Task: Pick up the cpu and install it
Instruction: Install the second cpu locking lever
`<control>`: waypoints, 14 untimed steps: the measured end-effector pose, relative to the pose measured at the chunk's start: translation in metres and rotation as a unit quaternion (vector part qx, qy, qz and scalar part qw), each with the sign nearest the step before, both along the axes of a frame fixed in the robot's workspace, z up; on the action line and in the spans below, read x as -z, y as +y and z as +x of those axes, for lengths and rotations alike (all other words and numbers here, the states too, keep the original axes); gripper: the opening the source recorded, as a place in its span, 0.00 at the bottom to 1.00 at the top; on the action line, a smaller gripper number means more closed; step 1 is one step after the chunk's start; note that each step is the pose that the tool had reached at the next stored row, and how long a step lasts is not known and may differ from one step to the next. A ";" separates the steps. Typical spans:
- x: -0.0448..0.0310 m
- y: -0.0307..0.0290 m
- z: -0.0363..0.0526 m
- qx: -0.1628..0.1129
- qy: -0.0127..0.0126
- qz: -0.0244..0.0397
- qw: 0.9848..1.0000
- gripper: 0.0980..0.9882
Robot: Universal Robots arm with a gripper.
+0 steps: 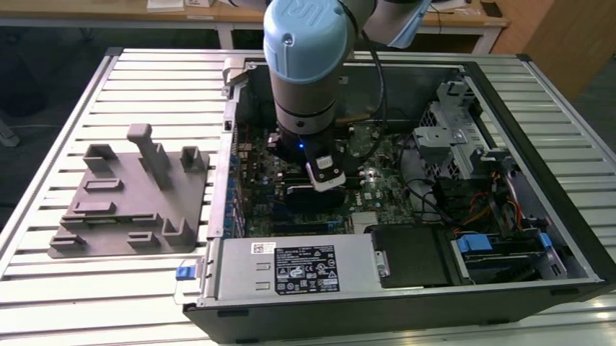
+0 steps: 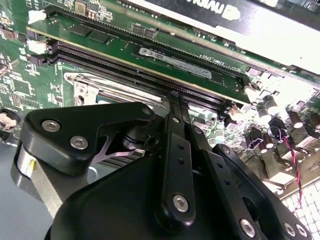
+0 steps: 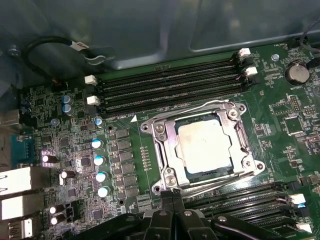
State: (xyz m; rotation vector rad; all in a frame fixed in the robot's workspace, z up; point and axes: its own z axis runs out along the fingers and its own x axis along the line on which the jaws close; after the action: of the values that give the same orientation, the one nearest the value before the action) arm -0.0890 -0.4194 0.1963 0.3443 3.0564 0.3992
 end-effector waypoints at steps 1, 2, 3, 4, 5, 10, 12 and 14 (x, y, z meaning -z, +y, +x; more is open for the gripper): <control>0.0002 0.0000 -0.0001 0.000 0.000 0.000 1.000 0.01; 0.0004 0.0000 -0.0001 0.000 0.000 0.000 1.000 0.01; 0.0006 0.0000 -0.0002 0.000 0.000 0.001 1.000 0.01; 0.0007 0.0000 -0.0005 0.000 0.000 0.001 1.000 0.01; 0.0008 0.0000 -0.0006 0.000 0.000 0.001 1.000 0.01; 0.0015 0.0000 -0.0031 0.000 0.000 0.003 1.000 0.01; 0.0018 -0.0001 -0.0043 0.000 0.000 0.004 1.000 0.01; 0.0023 0.0000 -0.0056 0.000 0.000 0.006 1.000 0.01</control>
State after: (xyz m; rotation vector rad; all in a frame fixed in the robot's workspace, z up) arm -0.0946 -0.4195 0.1941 0.3449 3.0552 0.4176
